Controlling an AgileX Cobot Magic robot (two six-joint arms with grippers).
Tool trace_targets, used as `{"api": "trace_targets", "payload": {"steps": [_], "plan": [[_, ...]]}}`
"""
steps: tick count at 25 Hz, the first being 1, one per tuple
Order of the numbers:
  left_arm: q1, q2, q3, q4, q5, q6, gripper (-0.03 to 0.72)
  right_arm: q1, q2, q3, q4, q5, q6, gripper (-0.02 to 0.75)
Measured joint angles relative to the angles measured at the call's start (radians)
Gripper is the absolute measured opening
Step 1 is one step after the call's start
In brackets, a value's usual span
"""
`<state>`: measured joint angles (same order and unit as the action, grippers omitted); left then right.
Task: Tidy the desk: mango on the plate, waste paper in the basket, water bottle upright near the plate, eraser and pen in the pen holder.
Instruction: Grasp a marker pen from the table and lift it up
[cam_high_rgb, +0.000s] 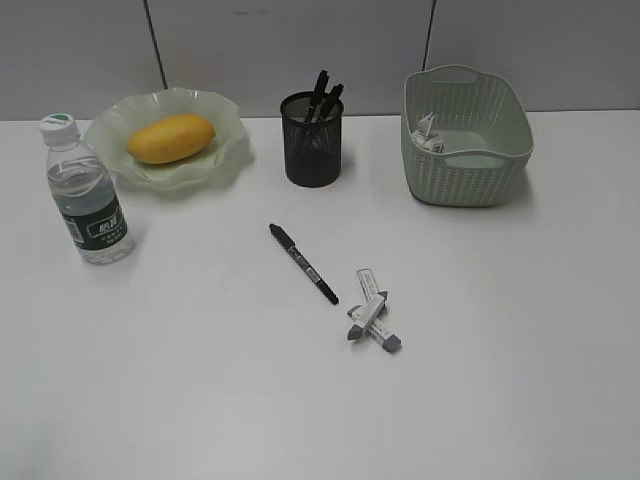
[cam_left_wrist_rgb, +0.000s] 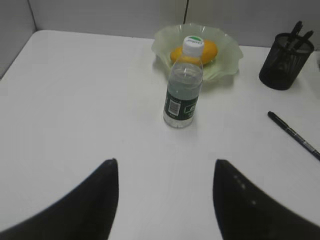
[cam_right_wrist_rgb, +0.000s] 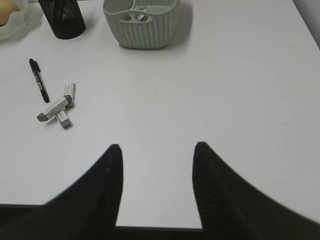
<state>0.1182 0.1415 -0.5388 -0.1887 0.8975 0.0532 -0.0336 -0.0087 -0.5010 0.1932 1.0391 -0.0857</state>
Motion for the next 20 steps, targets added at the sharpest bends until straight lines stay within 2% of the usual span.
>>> {"api": "trace_targets", "payload": {"steps": [5,12,20], "plan": [[0.000,-0.058,-0.001,-0.005,0.023,0.000,0.445,0.000,0.000,0.000,0.000,0.000,0.000,0.375],[-0.004,-0.059,0.008,0.015,0.149,0.013,0.434,0.000,0.000,0.000,0.000,0.000,0.000,0.375],[-0.103,-0.063,0.011,0.022,0.164,0.016,0.424,0.000,0.000,0.000,0.000,0.000,0.000,0.375]]}}
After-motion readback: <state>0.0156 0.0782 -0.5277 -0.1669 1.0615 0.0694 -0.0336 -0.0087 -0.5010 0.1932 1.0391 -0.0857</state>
